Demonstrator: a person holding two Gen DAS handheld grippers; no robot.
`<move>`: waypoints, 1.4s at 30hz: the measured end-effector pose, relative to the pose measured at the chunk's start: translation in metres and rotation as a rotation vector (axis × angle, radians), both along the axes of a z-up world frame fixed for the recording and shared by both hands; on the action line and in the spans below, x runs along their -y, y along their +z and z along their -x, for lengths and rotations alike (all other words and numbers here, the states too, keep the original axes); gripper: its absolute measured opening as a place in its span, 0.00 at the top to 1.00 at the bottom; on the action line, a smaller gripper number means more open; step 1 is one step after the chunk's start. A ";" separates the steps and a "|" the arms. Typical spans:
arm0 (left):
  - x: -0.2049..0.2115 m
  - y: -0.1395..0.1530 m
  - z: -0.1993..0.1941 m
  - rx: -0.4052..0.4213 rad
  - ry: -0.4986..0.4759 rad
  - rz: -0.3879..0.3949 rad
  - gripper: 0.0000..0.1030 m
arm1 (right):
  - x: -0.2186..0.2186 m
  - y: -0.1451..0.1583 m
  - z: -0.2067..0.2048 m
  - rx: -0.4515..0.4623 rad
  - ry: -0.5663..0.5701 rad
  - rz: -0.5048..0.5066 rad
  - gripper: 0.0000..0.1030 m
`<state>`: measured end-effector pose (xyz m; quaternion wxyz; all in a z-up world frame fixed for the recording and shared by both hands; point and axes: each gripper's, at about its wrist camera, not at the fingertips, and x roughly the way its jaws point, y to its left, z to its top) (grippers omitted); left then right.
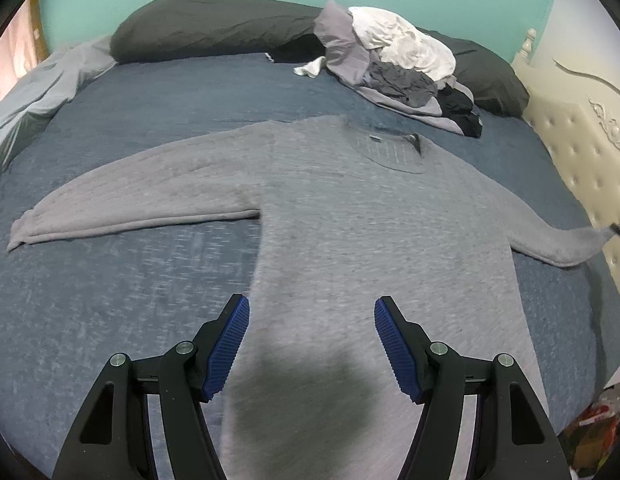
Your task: Fold clothes
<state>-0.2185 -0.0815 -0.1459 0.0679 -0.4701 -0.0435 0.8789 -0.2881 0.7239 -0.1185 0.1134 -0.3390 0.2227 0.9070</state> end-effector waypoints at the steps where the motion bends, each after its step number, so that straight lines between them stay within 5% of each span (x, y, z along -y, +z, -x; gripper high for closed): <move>1: 0.005 0.002 -0.003 0.000 0.003 0.001 0.33 | 0.011 0.011 0.003 -0.010 0.023 -0.008 0.97; 12: 0.053 0.014 -0.030 0.018 0.028 0.006 0.33 | 0.126 0.108 0.026 -0.114 0.212 -0.060 0.97; 21: 0.067 0.019 -0.048 0.017 0.000 -0.001 0.33 | 0.246 0.148 0.035 -0.147 0.417 -0.077 0.97; 30: 0.075 0.022 -0.059 0.004 -0.013 -0.035 0.33 | 0.390 0.156 0.026 -0.125 0.672 -0.111 0.97; 42: 0.080 0.019 -0.074 -0.002 -0.028 -0.094 0.33 | 0.541 0.121 -0.023 -0.058 0.940 -0.072 0.97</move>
